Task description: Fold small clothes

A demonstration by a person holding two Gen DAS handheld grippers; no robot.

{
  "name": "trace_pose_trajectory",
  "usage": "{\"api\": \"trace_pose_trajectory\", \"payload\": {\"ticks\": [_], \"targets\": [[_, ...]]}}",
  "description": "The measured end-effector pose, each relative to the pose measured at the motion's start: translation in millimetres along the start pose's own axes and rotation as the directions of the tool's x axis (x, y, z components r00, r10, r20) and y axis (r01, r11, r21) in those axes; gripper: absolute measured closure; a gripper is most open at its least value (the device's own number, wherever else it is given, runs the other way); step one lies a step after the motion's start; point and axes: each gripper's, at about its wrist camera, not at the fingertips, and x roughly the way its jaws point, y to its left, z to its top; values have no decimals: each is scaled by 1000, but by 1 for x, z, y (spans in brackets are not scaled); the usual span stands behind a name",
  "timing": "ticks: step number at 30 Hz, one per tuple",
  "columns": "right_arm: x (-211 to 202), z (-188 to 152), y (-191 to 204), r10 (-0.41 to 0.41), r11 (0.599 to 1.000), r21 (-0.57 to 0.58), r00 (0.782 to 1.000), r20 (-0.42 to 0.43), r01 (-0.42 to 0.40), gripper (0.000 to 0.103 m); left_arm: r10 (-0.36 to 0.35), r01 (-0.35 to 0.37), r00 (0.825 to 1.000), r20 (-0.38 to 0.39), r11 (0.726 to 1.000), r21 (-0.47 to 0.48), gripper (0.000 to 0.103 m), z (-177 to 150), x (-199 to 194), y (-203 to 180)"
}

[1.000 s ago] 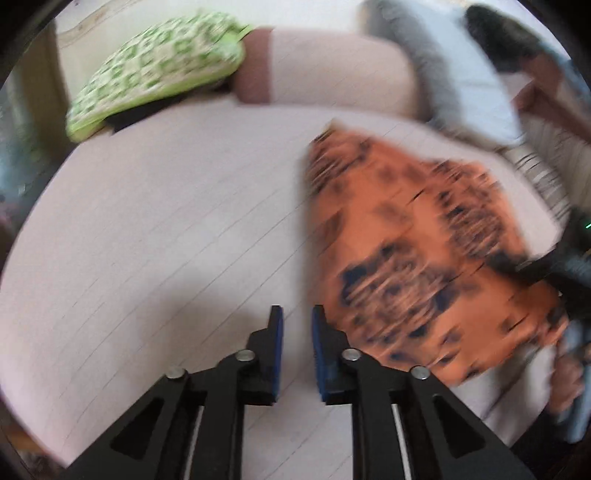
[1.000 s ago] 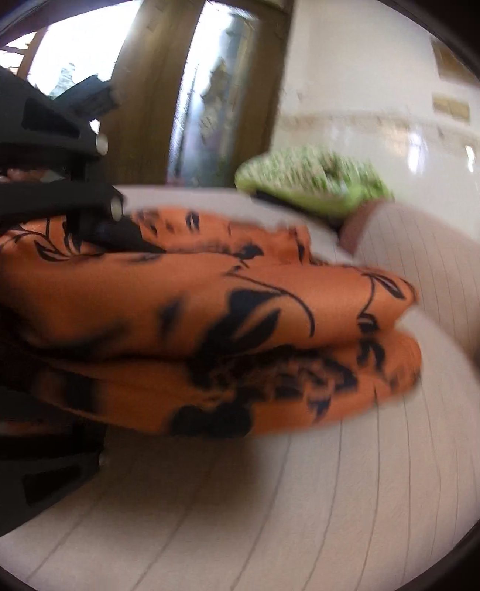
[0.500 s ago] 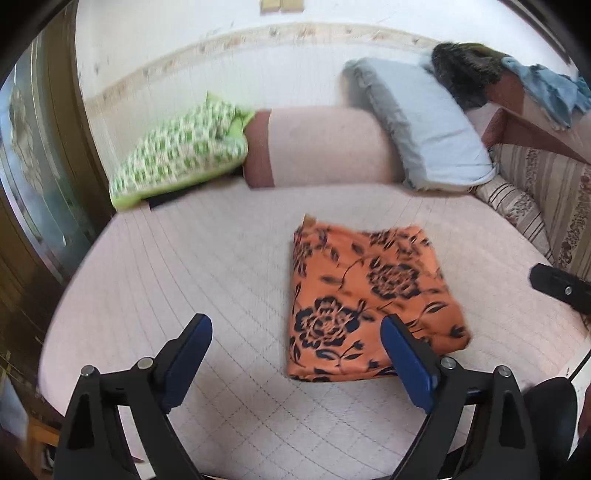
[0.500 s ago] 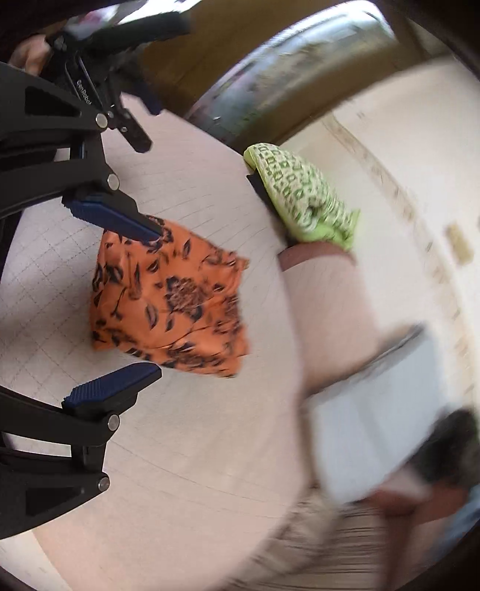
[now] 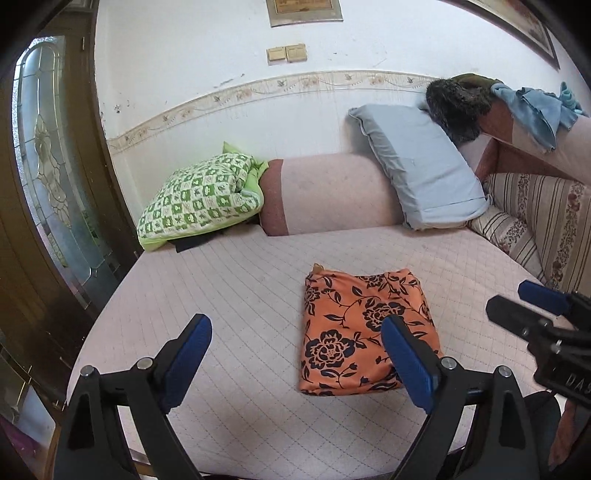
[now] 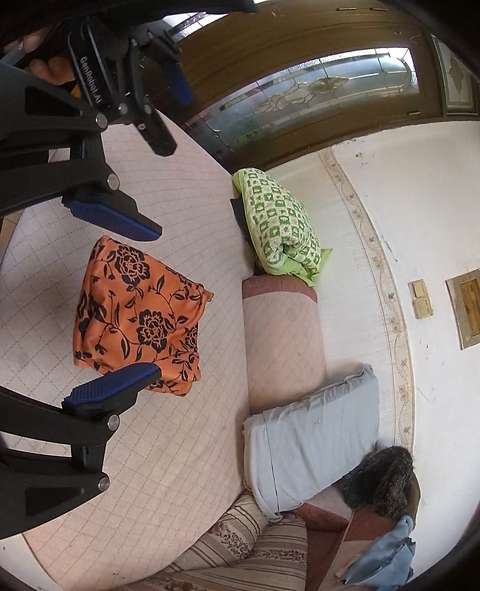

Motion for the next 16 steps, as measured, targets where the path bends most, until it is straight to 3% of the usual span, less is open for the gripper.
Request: {"api": "trace_pose_trajectory", "payload": {"ticks": [7,13,16], "targets": [[-1,-3,15,13,999,-40,1000,-4,-14,32,-54,54,999,-9,999,-8,10,-1,-7,2],[0,-7,18,18,999,-40,1000,-2,-18,32,-181,181,983,13,982,-48,10,0,-13,6],[1,-6,12,8,1000,-23,1000,2,-8,32,-143,143,990,19,989,-36,10,0,-10,6]]}}
